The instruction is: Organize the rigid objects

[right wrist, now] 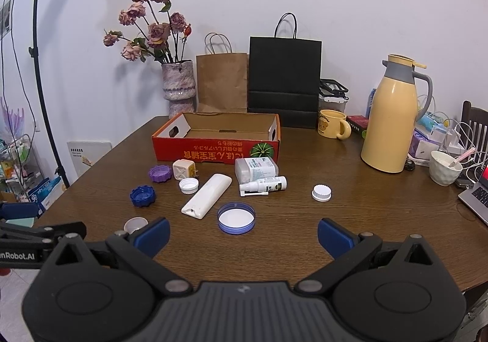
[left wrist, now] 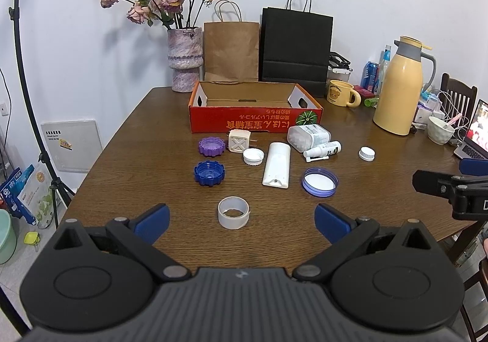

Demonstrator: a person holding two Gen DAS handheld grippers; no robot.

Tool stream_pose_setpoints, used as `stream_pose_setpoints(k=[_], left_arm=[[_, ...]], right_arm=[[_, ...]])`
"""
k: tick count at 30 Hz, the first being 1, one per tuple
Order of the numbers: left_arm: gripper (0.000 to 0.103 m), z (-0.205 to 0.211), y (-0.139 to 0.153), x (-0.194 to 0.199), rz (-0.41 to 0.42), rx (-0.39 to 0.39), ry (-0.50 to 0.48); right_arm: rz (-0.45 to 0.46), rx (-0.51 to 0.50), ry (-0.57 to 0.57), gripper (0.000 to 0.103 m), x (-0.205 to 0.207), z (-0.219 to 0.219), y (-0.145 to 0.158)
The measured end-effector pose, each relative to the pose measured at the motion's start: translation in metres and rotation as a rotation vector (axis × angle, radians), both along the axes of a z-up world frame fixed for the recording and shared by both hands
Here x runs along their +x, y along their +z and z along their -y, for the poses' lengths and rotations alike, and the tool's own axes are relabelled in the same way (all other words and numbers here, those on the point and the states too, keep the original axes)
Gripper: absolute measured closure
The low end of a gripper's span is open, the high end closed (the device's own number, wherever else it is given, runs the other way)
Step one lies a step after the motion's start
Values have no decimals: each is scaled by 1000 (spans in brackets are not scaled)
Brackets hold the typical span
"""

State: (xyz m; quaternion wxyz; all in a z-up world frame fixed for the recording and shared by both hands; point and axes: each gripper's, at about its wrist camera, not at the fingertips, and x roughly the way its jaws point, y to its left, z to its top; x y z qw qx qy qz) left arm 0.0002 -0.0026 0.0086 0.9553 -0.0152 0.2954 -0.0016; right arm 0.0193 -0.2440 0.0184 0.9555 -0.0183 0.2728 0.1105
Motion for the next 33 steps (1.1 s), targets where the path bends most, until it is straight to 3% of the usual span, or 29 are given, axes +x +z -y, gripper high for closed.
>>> stream_pose_setpoints(k=[33], left_arm=[[0,0,0,-2,5,-1,0]], right_arm=[[6,-2,1,0,-2,-1,-3]])
